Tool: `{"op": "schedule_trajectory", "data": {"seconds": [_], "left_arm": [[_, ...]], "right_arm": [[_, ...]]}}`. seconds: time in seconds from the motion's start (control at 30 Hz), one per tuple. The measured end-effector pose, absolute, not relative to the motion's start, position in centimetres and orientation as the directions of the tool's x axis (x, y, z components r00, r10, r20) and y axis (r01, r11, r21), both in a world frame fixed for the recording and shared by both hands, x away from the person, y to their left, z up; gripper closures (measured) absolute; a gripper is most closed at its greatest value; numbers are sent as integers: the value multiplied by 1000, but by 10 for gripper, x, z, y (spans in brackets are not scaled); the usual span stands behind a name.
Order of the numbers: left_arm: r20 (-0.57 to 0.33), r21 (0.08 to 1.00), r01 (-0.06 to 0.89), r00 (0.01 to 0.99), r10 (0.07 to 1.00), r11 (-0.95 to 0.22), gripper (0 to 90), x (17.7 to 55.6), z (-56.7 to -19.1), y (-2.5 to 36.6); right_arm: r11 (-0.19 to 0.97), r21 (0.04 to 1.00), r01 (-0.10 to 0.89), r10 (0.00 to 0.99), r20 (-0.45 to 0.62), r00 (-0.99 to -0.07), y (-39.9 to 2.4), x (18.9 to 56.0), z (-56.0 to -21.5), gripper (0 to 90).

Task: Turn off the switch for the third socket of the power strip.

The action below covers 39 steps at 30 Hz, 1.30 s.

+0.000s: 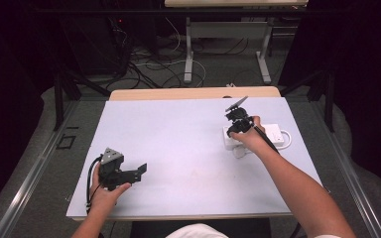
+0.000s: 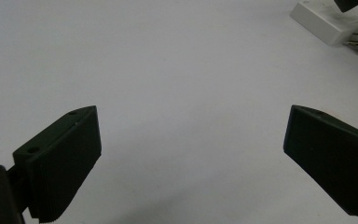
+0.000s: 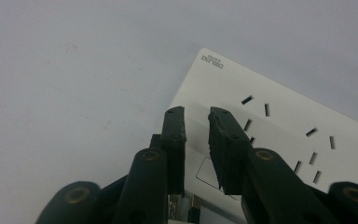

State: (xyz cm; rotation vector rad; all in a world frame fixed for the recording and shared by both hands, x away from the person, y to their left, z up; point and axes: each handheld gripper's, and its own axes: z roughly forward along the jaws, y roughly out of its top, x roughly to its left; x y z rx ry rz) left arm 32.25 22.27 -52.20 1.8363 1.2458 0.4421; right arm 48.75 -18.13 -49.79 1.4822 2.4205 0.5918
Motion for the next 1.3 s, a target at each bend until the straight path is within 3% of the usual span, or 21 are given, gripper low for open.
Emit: {"op": "schedule_trajectory", "data": {"seconds": [0.37,0.4,0.43,0.6,1.3], "left_arm": [[-162,799,583,443,882,-146,39,323,-522,222],[-161,799,583,443,882,-146,40,323,-522,222],[-162,799,583,442,882,-146,41,323,-522,222],[-162,799,583,444,882,-147,41,323,-522,222],[-166,800,583,440,883,-140,41,323,-523,222]], "right_arm": [[359,491,794,901,40,-433,-179,490,-495,617],[371,453,810,902,32,-431,-180,490,-491,607],[363,500,787,897,40,-439,-180,491,-494,594],[349,500,792,903,47,-428,-178,492,-492,527],[327,652,684,877,61,-477,-185,487,-474,414]]}}
